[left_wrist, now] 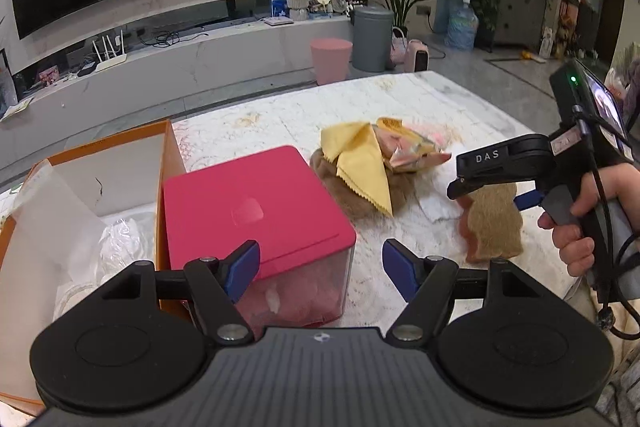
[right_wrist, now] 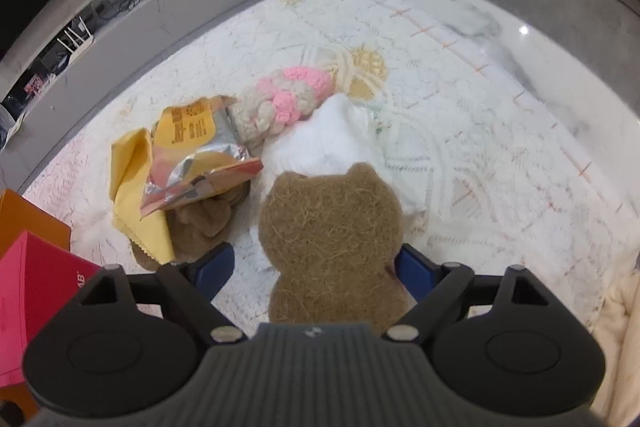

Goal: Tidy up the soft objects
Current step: 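Grasp the brown coir bear sponge with the right tool and lift it, then grasp the white crumpled cloth with the left tool while the right holds the bear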

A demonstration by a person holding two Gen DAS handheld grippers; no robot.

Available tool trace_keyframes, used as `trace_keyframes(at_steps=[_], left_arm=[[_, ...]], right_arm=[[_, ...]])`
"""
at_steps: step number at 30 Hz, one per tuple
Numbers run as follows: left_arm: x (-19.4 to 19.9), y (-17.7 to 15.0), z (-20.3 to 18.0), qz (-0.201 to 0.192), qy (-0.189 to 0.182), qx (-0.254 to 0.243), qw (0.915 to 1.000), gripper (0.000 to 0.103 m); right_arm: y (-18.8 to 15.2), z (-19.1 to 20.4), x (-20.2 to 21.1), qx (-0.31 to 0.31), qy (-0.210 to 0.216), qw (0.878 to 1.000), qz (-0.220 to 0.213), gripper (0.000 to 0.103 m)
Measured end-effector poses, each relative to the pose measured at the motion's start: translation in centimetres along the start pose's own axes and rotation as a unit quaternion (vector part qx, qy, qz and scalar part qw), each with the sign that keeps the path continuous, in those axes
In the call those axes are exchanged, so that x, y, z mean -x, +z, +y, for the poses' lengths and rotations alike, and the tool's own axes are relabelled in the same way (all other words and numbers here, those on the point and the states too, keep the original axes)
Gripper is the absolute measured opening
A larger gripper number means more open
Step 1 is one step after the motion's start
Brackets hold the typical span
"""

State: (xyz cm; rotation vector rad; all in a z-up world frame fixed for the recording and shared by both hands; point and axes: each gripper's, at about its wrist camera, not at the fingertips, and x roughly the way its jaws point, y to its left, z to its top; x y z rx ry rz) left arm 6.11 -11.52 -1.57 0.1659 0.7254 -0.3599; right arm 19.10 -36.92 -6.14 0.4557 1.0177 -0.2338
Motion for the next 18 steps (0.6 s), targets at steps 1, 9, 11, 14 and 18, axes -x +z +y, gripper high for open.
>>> trace_keyframes(at_steps=[1,9,11,14,18], left_arm=[[-0.1,0.0,0.1,0.001,0.000,-0.001,1.0000,0.082],[0.2,-0.5,0.2,0.007,-0.004,-0.005,1.0000,0.082],[0.3,-0.6,-0.2,0.005,-0.001,-0.009,0.9999,0.082],[0.5,-0.8,-0.8,0.002,-0.006,-0.011,0.9999,0.082],[1.1,-1.2,-2.3,-0.018,-0.014,-0.037,0.9990,0.082]], right_arm=[[0.0,0.1,-0.3,0.004,-0.002,1.000,0.004,0.090],[0.1,-2.2,-1.8,-0.040,-0.016,0.998,0.038,0.071],[0.2,-3.3,-1.0,-0.085,0.026,0.995,0.038,0.070],[0.4,-4.5,1.5,-0.117,0.063,0.991,0.015,0.070],[1.2,-5.3,5.7,-0.107,0.050,0.992,-0.054,0.070]])
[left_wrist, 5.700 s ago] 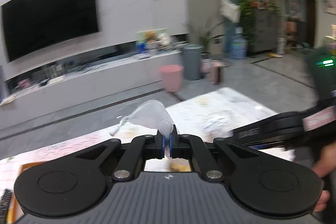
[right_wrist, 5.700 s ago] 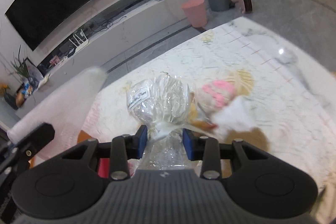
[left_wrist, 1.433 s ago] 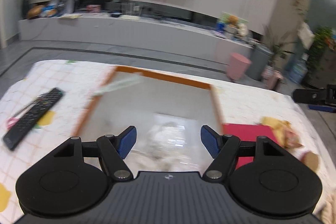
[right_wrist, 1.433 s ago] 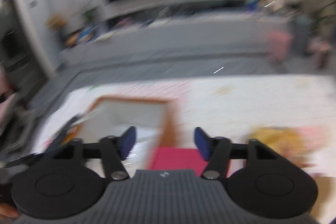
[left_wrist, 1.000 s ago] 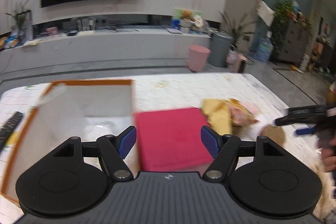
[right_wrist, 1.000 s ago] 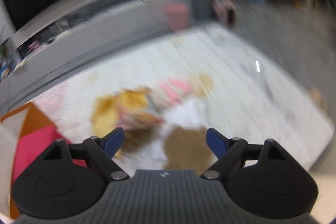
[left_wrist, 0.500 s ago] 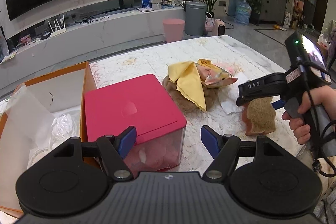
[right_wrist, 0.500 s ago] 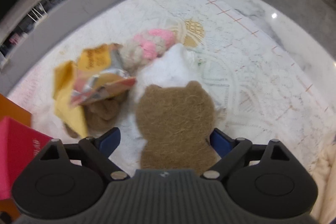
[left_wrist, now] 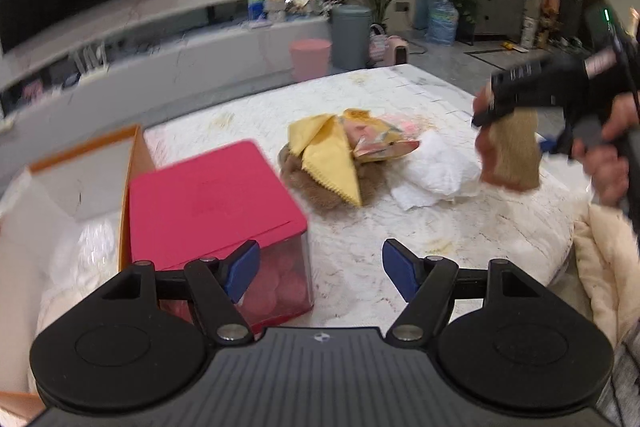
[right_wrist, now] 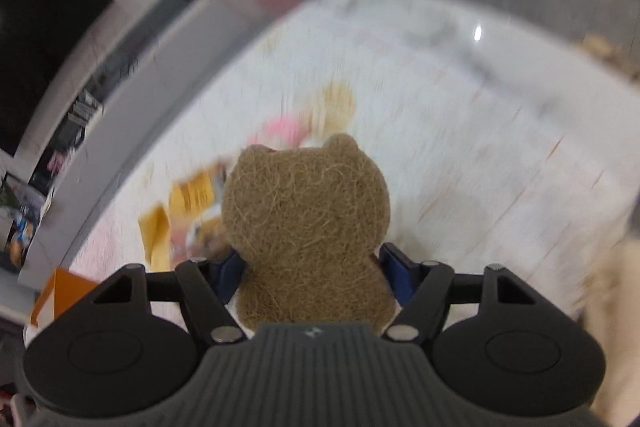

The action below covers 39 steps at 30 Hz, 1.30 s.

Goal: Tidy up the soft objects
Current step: 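Grasp the white crumpled cloth with the left tool while the right holds the bear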

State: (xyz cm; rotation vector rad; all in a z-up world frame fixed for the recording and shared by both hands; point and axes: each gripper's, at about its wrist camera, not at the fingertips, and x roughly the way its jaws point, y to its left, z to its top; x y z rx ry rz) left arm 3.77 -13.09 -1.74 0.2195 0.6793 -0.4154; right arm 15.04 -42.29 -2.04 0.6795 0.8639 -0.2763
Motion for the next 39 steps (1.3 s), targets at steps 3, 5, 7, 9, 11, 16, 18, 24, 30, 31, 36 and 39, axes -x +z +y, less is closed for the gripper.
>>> trace_keyframes(at_steps=[3,5,7,9,11,16,18,24,30,31,36,39], left_arm=[[1.0,0.4,-1.3,-0.033,0.000,-0.018,0.9993,0.082],[0.9,1.0,-2.3,-0.042,-0.026,-0.018,0.9986,0.082],[0.1,1.4,-3.8,-0.040,-0.052,-0.018,0.9977,0.082],[-1.1,1.6,-5.5,-0.049,-0.069,-0.026,0.9961,0.082],[-2.8,1.8,-7.5,-0.058,-0.076,-0.043,0.9945,0.082],[-8.6,2.4,-11.8,-0.043,-0.057,-0.031,0.9969,0.082],[-10.9,2.6,-13.2,-0.042,-0.060,-0.017,0.9972,0.082],[-16.6,3.3,-14.6,-0.042,-0.016,0.037,0.9983,0.082],[-20.9,4.5,-14.5,-0.013,0.036,0.083,0.9958,0.082],[-21.5,4.5,-14.2,-0.002,0.031,0.093,0.9952,0.082],[-22.1,4.0,-14.2,-0.004,0.019,0.074,0.9971,0.085],[-21.8,3.5,-14.1,-0.010,0.013,0.068,0.9975,0.083]], right_arm=[[1.2,-0.3,2.1,0.014,-0.006,0.999,-0.036,0.070],[1.6,-0.2,2.9,0.045,-0.012,0.998,-0.048,0.070],[1.8,-0.2,3.4,0.068,-0.020,0.996,-0.062,0.070],[2.0,-0.4,3.9,0.074,-0.023,0.994,-0.071,0.070],[2.3,-0.8,4.4,0.081,-0.020,0.993,-0.081,0.070],[2.8,-2.3,6.9,0.110,-0.021,0.987,-0.114,0.071],[3.2,-3.3,7.6,0.105,-0.024,0.987,-0.123,0.071],[4.3,-5.8,7.2,0.068,-0.030,0.989,-0.126,0.071],[4.5,-5.2,5.8,0.088,-0.055,0.987,-0.119,0.071],[4.4,-4.9,5.8,0.098,-0.067,0.985,-0.124,0.071],[4.2,-5.0,5.7,0.105,-0.064,0.984,-0.128,0.071],[4.2,-5.1,5.4,0.108,-0.073,0.984,-0.124,0.071]])
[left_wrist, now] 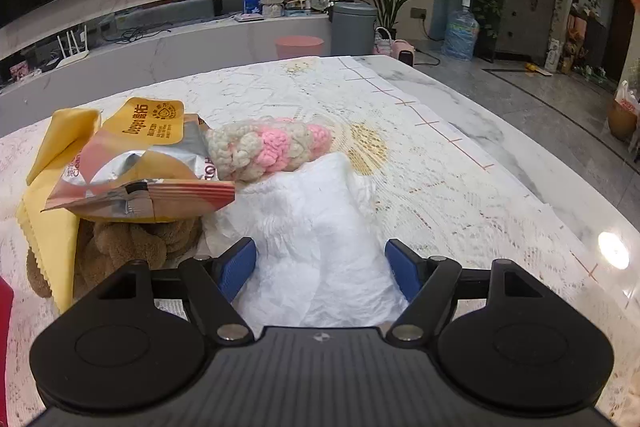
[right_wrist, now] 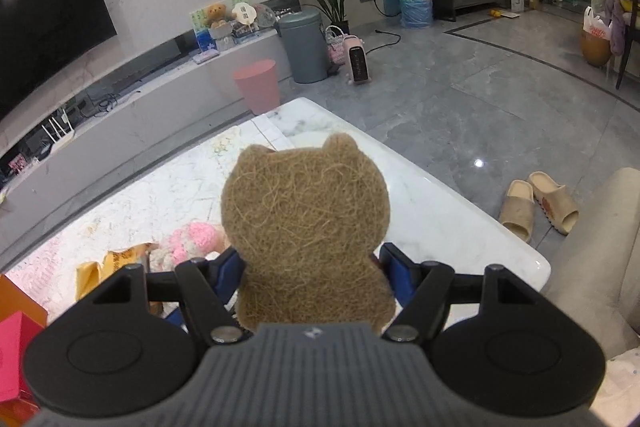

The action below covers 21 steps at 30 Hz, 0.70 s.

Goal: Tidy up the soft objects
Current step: 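Grasp the white crumpled cloth with the left tool while the right holds the bear, then carry the white cloth over the orange box while the right carries the bear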

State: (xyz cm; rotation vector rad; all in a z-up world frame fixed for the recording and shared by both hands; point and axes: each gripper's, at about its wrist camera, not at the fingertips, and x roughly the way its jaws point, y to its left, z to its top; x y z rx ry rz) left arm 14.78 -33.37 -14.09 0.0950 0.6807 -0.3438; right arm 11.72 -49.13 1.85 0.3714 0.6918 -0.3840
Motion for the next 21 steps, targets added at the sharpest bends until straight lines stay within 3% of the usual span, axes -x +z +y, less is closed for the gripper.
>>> trace_keyframes(at_steps=[2,4,5,8,16,21], left_arm=[[0.5,-0.4,0.2,-0.012,0.004,0.007,0.9999,0.055],[0.9,-0.7,0.5,-0.017,0.018,-0.006,0.9997,0.036],[1.2,-1.0,0.7,-0.019,0.020,-0.015,0.9995,0.028],[2.1,-1.7,1.0,-0.027,0.020,-0.035,0.9988,0.016],[8.2,-2.9,2.4,-0.051,-0.029,-0.082,0.9949,0.015],[12.5,-2.8,3.1,-0.066,-0.037,-0.119,0.9901,0.015]], right_arm=[[0.2,0.1,-0.2,0.001,0.000,1.000,0.003,0.071],[0.2,0.3,-0.3,0.001,0.001,1.000,0.004,0.071],[0.2,0.4,-0.3,0.002,0.002,1.000,0.004,0.071],[0.3,0.4,-0.2,0.002,0.013,1.000,0.003,0.071],[-0.2,0.2,-0.8,0.002,0.024,1.000,0.015,0.071],[-0.3,0.6,-0.9,0.005,0.035,0.999,0.018,0.071]])
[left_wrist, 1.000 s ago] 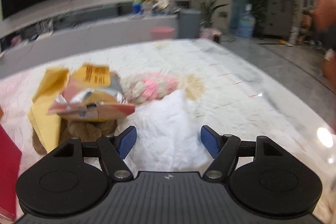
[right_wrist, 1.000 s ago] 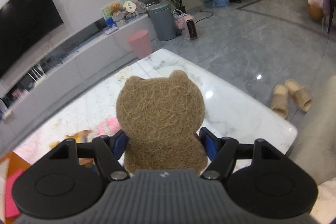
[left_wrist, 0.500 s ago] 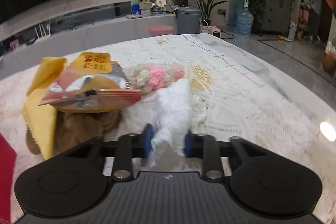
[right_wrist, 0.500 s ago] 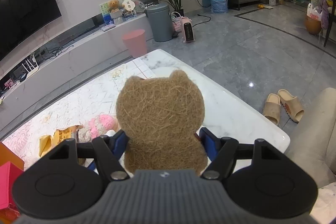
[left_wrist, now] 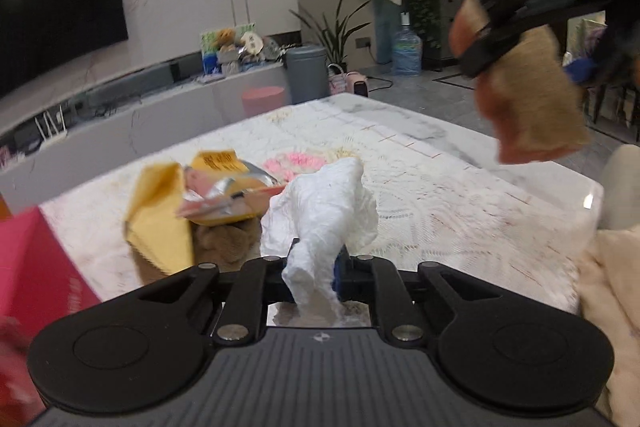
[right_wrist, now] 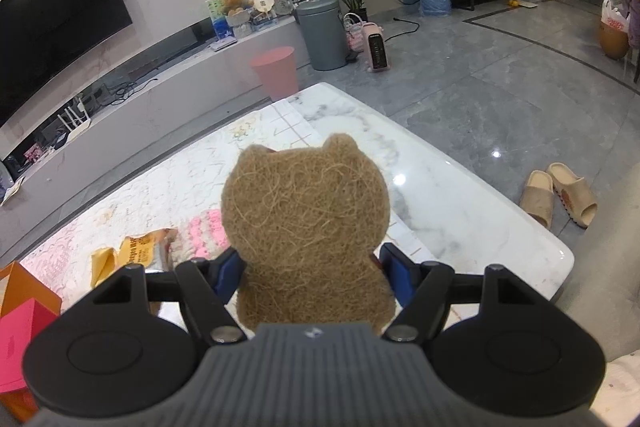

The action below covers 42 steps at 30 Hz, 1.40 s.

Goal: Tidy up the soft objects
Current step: 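Carry the white cloth over the orange box while the right carries the bear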

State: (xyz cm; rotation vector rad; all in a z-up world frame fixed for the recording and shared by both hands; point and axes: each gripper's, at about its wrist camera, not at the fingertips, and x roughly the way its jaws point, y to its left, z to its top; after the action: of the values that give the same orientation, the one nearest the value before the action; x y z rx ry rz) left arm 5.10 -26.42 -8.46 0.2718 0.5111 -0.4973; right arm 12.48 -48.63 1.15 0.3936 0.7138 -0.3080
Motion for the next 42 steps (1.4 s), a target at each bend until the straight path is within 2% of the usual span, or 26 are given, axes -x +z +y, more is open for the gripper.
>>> trace_keyframes(at_steps=[4,10,18,20,22,24,26,30,33,35,37,40,42], left_arm=[[3.1,0.9,0.7,-0.014,-0.015,0.001,0.9998,0.015],[7.2,2.4,2.6,-0.039,-0.003,0.034,0.9987,0.015],[12.1,3.1,8.7,-0.046,-0.017,0.093,0.9945,0.015],[13.9,3.2,10.5,-0.062,0.001,0.085,0.9944,0.015],[15.6,3.2,12.5,-0.080,0.043,0.073,0.9932,0.015],[17.3,2.9,14.7,-0.096,0.083,0.070,0.9895,0.015],[18.5,2.5,17.4,-0.108,0.107,0.084,0.9848,0.016],[18.9,1.5,22.9,-0.066,0.146,0.139,0.9773,0.016],[17.9,0.0,26.8,-0.020,0.136,0.181,0.9739,0.017],[16.6,-1.1,28.7,0.018,0.125,0.183,0.9749,0.018],[15.0,-2.2,29.9,0.056,0.142,0.171,0.9734,0.018],[12.5,-3.6,31.7,0.103,0.200,0.173,0.9588,0.018],[11.4,-4.6,32.5,0.128,0.215,0.175,0.9522,0.018]], right_arm=[[-0.1,0.7,0.3,0.008,0.016,1.000,-0.001,0.071],[-0.2,2.1,1.1,0.011,0.032,0.999,-0.013,0.071],[0.1,4.7,3.9,-0.006,0.095,0.995,-0.040,0.071],[-0.1,6.4,4.7,0.004,0.118,0.992,-0.047,0.071],[-0.4,8.1,5.1,0.013,0.141,0.989,-0.048,0.071],[-0.8,9.9,5.3,0.015,0.165,0.985,-0.042,0.071],[-1.3,12.1,5.4,0.024,0.186,0.982,-0.035,0.071],[-3.1,17.0,6.0,0.060,0.220,0.973,-0.034,0.071],[-4.6,20.3,6.6,0.092,0.248,0.964,-0.032,0.071],[-5.6,22.2,6.9,0.116,0.265,0.957,-0.031,0.071],[-6.5,23.8,7.0,0.141,0.278,0.950,-0.030,0.071],[-7.8,25.4,7.0,0.165,0.283,0.945,-0.024,0.071],[-8.5,26.4,6.7,0.177,0.286,0.941,-0.017,0.071]])
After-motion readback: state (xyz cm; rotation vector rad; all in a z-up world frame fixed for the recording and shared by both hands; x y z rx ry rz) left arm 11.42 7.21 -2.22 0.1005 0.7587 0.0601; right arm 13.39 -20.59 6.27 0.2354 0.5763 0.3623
